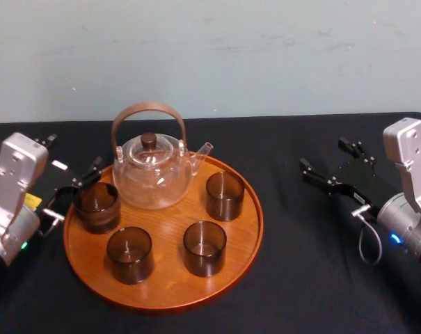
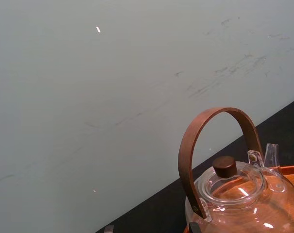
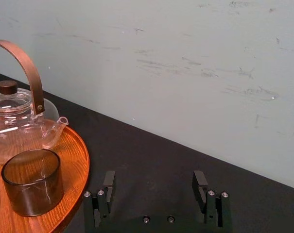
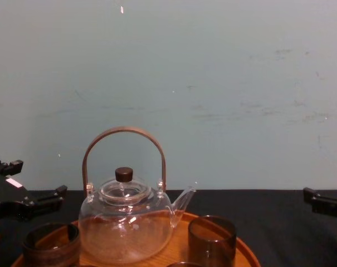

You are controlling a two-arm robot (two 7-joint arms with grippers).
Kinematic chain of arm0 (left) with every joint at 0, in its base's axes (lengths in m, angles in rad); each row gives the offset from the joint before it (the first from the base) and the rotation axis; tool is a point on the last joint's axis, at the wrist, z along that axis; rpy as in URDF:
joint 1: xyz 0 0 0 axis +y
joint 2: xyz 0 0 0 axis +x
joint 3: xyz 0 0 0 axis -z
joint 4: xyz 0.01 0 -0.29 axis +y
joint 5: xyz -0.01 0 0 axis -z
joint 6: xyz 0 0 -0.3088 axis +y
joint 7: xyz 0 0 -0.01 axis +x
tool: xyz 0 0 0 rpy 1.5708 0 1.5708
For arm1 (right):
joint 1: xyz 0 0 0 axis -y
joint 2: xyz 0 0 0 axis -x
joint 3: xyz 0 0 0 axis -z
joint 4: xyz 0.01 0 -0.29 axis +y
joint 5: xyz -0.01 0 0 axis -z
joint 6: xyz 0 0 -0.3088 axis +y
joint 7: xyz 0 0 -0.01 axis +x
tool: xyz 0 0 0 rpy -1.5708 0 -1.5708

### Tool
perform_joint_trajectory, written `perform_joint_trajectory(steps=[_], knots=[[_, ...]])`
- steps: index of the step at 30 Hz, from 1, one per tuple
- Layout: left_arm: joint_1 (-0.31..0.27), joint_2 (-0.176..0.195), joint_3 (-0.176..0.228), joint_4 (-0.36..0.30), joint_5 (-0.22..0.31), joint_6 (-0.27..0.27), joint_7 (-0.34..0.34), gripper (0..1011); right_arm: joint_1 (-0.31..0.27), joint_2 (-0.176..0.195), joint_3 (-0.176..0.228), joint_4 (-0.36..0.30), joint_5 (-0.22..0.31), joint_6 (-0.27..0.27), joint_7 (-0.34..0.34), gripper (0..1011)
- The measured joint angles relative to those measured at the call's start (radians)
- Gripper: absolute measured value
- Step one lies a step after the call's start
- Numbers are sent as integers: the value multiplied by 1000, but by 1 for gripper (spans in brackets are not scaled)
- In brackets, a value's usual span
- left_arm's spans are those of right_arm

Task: Pick up the glass from the table and place it on the tray.

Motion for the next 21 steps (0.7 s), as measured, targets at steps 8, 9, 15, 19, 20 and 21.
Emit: perform_joint_trajectory(steps=[8,9,15,19,20,21], knots=[[0,0,0,0,0,0,0,1001,0,0,0,0,0,0,0,1002],[0,0,0,0,0,0,0,1001,0,0,0,0,0,0,0,1002],[0,0,0,0,0,0,0,1001,0,0,0,0,0,0,0,1002],[0,0,0,0,0,0,0,1001,0,0,0,0,0,0,0,1002],[0,0,0,0,0,0,0,1001,0,0,0,0,0,0,0,1002],[0,0,0,0,0,0,0,1001,0,0,0,0,0,0,0,1002]])
